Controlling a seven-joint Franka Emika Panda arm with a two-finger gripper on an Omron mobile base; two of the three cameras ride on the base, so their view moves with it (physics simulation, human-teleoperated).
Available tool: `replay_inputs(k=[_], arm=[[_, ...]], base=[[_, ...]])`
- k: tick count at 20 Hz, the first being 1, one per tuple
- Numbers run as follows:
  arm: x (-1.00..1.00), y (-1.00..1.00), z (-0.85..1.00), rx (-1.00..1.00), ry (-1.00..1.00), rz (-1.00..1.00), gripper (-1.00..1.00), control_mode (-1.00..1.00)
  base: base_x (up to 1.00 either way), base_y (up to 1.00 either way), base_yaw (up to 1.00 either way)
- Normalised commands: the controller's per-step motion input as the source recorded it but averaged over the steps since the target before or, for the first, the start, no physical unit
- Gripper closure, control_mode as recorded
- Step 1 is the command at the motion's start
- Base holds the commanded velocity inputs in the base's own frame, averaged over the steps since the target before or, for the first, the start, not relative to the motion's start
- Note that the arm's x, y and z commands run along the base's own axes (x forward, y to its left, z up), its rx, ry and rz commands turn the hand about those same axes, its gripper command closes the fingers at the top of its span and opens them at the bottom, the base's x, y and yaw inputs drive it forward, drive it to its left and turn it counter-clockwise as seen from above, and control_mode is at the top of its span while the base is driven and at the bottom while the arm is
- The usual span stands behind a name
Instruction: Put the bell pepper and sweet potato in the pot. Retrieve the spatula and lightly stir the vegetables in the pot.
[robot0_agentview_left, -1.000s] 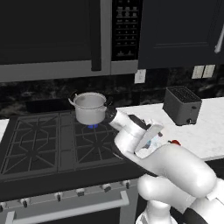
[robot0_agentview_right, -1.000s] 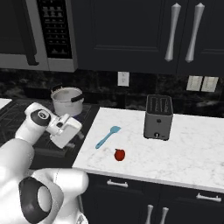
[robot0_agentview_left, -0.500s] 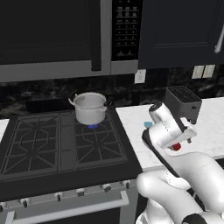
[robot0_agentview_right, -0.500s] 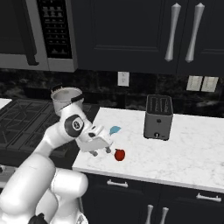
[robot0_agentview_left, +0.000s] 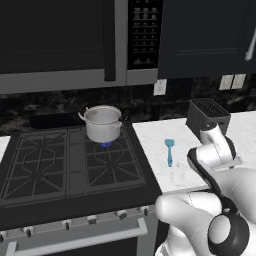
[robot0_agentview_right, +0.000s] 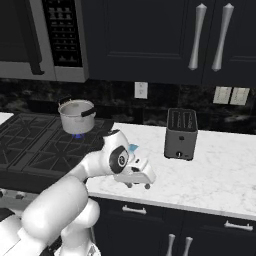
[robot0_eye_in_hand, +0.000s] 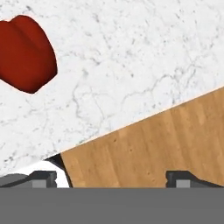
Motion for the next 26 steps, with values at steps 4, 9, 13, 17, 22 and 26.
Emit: replay_inputs(k=[4, 9, 13, 17, 22, 26], arm=[[0.29, 0.0, 0.0, 0.18, -0.12, 0.12, -1.0, -1.0], [0.46, 0.0, -0.09, 0.17, -0.04, 0.15, -1.0, -1.0], [0.56, 0.0, -0.38, 0.12, 0.0, 0.16, -1.0, -1.0], [0.49, 0.01, -0.4, 0.07, 0.0, 0.18, -1.0, -1.0], [0.64, 0.1, -0.36, 0.03, 0.0, 0.14, -1.0, -1.0], [0.41, 0.14, -0.54, 0.0, 0.01, 0.13, 1.0, -1.0]], base=[[0.0, 0.0, 0.0], [0.0, 0.0, 0.0], [0.0, 0.0, 0.0], [0.0, 0.0, 0.0], [0.0, 0.0, 0.0], [0.0, 0.0, 0.0]])
